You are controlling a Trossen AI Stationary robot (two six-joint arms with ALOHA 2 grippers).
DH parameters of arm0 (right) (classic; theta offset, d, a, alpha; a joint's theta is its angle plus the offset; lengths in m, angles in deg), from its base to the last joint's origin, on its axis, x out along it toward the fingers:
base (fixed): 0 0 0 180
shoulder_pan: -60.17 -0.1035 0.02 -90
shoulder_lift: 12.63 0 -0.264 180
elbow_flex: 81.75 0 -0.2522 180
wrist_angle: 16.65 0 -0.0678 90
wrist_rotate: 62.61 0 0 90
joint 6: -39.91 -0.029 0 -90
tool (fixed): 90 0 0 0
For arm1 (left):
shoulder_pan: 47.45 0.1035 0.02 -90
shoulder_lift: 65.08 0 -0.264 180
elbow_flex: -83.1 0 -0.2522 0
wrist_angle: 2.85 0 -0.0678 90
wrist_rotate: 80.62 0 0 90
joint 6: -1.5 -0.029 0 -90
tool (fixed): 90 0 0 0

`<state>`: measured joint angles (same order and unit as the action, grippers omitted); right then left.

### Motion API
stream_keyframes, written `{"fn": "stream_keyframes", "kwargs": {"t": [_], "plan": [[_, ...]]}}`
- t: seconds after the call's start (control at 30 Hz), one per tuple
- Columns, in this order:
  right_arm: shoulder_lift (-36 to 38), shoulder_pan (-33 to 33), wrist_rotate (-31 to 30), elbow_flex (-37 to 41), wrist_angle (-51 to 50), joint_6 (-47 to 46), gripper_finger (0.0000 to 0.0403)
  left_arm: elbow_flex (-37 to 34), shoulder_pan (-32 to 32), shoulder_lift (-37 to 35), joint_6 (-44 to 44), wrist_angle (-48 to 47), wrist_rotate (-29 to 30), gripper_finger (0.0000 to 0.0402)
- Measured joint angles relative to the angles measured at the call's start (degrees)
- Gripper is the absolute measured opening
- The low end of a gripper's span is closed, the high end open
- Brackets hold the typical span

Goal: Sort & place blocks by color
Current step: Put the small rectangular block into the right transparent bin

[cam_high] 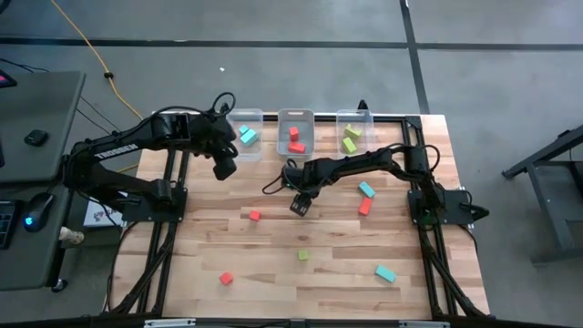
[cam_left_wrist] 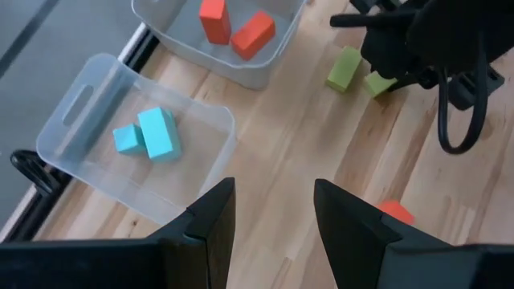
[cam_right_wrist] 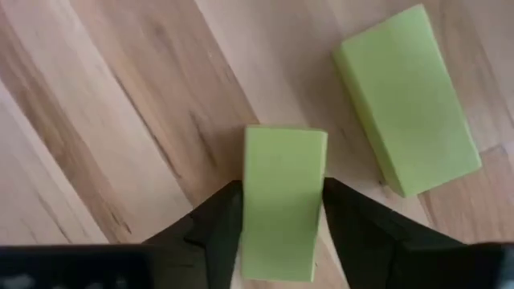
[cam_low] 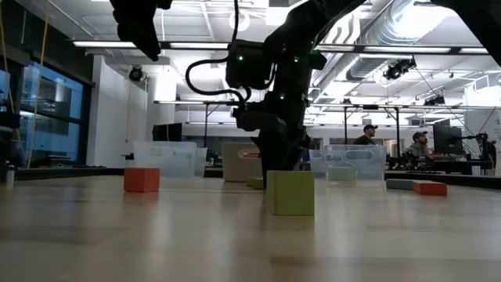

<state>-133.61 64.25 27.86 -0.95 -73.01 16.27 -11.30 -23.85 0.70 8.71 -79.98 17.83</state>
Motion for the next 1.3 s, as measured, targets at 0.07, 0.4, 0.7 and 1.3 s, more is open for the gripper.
{"fn": "stream_keyframes", "kwargs": {"t": [0.07,0.4,0.7,1.3], "plan": [[-0.06,0.00,-0.01,-0.54,-0.30,-0.36,0.0130,0.00,0.02,0.00,-0.72,1.12,0.10,0.0145],[-0.24,-0.06,1.72,-5.34,-2.60,-0.35,0.0106,-0.02,0.07,0.00,-5.51,4.34,1.86,0.0145],[-0.17,2.27,-3.33,-14.12,-9.65,1.64,0.0106,-0.02,4.54,0.00,-9.67,5.85,3.36,0.0145],[-0.03,12.01,-21.87,-33.79,-23.14,10.70,0.0106,-0.02,13.28,0.01,-13.46,10.64,3.32,0.0145]]}}
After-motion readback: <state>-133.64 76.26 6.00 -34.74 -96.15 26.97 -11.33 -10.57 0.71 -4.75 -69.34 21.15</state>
